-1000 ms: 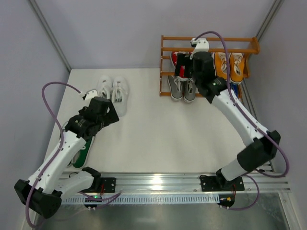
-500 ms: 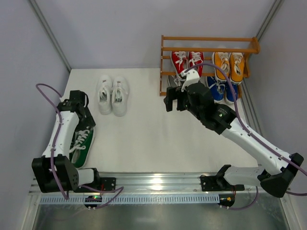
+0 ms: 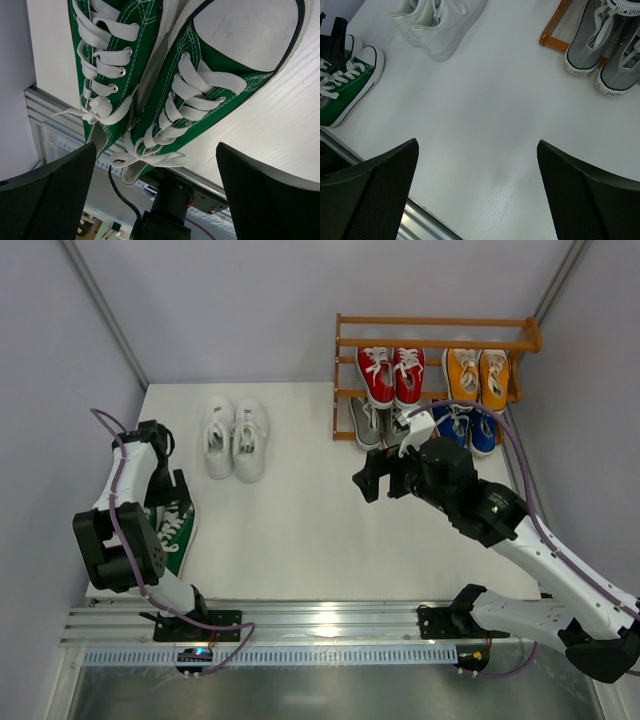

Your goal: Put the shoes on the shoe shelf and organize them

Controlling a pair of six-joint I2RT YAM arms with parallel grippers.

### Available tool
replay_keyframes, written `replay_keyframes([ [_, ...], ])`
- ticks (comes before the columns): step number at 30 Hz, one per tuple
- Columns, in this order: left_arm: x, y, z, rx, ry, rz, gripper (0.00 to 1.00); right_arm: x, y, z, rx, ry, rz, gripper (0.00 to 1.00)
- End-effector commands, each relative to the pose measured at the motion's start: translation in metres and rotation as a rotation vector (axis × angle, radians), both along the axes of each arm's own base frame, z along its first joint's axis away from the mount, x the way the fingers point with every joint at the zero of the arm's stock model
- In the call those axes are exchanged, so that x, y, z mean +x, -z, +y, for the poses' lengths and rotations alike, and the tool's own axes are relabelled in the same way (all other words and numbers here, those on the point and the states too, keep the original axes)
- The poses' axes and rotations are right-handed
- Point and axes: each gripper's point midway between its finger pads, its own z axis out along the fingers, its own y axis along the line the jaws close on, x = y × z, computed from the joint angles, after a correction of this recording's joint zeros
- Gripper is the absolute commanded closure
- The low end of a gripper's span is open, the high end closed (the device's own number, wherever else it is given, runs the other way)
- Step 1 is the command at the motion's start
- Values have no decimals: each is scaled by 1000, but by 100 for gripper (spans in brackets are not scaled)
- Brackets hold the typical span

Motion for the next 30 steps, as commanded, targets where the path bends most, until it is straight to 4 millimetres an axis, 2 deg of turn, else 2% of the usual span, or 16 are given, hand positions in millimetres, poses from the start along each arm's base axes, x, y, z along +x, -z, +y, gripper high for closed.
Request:
replay_keyframes([
  [1,-1,-9,0,-35,32,27,0,-9,-5,-2,49,-12,-9,0],
  [6,-3,3,4,-51,14,78,0,-19,-11,-16,67,14,-17,0],
  [19,-19,39,24,-89,-146,152,0,-40,-5,-41,58,48,14,0],
  [25,-24,59,27,-130,-194,228,0,-43,-1,-48,52,73,25,0],
  [30,-20,70,30,-161,-222,261,0,-40,2,-48,40,83,30,0],
])
